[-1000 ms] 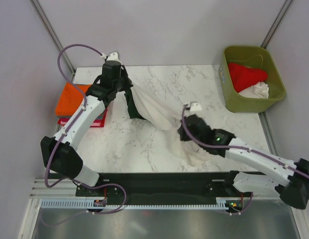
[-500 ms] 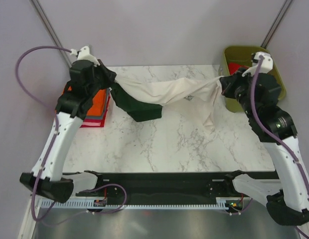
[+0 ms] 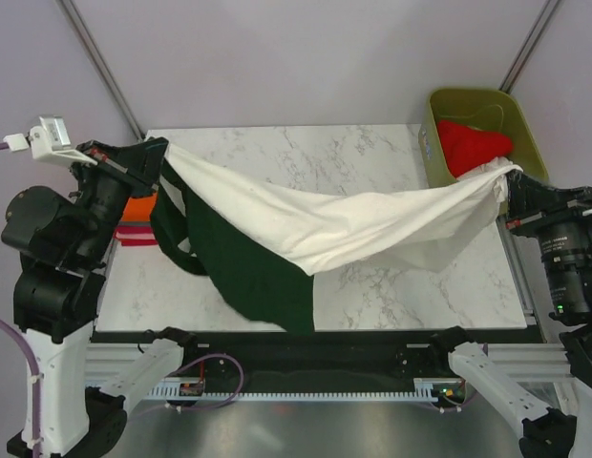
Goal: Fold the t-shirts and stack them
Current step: Flatten the tshirt out
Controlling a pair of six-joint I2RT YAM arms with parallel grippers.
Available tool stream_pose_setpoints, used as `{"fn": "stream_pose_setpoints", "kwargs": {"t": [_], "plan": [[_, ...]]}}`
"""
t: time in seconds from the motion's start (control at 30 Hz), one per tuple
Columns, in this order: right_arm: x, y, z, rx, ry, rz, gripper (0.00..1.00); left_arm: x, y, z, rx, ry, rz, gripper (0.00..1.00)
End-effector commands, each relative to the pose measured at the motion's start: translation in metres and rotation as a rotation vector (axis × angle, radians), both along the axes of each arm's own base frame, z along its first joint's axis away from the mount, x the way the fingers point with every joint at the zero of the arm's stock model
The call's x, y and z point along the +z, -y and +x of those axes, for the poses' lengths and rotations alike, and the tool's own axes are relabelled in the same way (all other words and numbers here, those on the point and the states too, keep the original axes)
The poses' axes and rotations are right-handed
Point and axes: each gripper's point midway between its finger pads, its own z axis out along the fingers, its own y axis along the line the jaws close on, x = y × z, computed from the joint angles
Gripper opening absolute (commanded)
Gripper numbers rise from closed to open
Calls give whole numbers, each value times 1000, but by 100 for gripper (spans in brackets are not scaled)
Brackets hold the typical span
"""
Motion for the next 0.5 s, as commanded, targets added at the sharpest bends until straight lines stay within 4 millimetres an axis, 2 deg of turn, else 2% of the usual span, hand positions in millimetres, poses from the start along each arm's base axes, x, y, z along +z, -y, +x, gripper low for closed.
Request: {"fn": "stream_pose_setpoints", "kwargs": {"t": [0.0,0.03,0.07,0.1,0.13,0.17,0.2,0.27,0.3,0.33,0.37,0.4,0.43,0.47], "plan": [[-9,1,22,-51,-50,-37,0,-48,19,45,-31,-177,17,2],[-19,-4,35,-52,-89,-58,0,-58,23,53,-33,-210,22,2],[-37,-9,49,-53,-141,-81,0,-71,26,63,-36,-243,26,2],[-48,-11,61,-65,-173,-96,0,-105,33,83,-39,-333,46,2],[-66,-16,79,-75,-225,-115,0,-124,38,92,-47,-377,54,2],[-98,-21,95,-83,-301,-144,0,-156,43,106,-51,-433,54,2],[-109,-25,108,-91,-313,-140,0,-176,47,115,-55,-467,52,2],[-160,-33,140,-116,-423,-171,0,-227,54,139,-44,-521,28,2],[-168,-36,152,-122,-434,-149,0,-240,56,146,-35,-531,18,2],[-193,-39,174,-126,-506,-155,0,-261,56,158,-10,-568,16,2],[-203,-41,185,-113,-532,-144,0,-273,56,164,6,-590,4,2],[-208,-43,199,-103,-540,-117,0,-276,57,174,18,-583,-3,2],[-231,-41,219,-83,-600,-80,0,-279,54,182,45,-585,-4,2],[-232,-39,231,-86,-603,-51,0,-285,56,195,60,-595,-1,2]]}}
